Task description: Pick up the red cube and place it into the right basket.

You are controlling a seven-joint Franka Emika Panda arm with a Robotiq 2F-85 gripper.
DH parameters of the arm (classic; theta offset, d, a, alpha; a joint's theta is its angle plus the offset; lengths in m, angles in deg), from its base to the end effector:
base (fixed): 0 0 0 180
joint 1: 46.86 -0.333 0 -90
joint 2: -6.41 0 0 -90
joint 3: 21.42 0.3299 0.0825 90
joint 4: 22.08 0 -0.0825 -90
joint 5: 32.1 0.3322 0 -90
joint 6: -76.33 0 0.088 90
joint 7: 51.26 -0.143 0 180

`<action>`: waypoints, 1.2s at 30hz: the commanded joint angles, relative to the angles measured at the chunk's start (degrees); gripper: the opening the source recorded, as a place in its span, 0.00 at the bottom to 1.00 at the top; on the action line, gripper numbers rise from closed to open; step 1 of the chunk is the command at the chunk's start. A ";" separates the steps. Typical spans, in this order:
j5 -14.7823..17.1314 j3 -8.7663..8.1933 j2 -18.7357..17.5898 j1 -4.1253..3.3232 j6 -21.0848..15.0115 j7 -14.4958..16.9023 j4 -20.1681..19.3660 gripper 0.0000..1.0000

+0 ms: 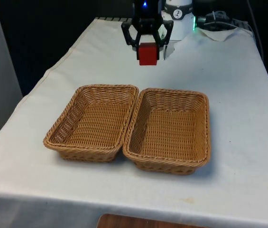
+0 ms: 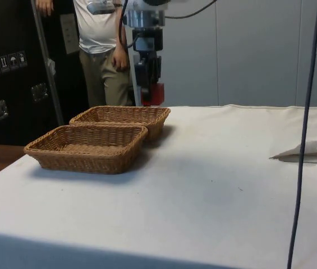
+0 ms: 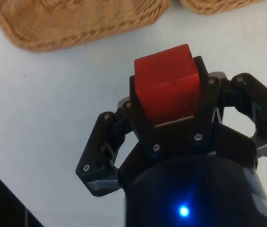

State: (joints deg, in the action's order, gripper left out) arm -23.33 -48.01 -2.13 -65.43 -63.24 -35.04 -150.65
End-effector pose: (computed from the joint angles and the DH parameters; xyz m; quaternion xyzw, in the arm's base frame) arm 0.5073 -0.0655 0.3286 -0.9992 -0.0180 -0.0341 0.0113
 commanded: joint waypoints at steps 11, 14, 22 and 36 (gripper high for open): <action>4.87 -1.83 -6.36 0.63 0.06 5.16 5.61 0.02; 6.88 -2.06 -7.96 1.43 0.80 7.39 7.28 0.02; 11.06 -3.84 -12.89 2.23 1.09 11.86 11.46 0.02; 18.45 -6.53 -22.98 3.90 3.27 18.11 21.26 0.02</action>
State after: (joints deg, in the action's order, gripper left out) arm -5.80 -54.94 -24.19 -62.45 -60.72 -17.85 -130.54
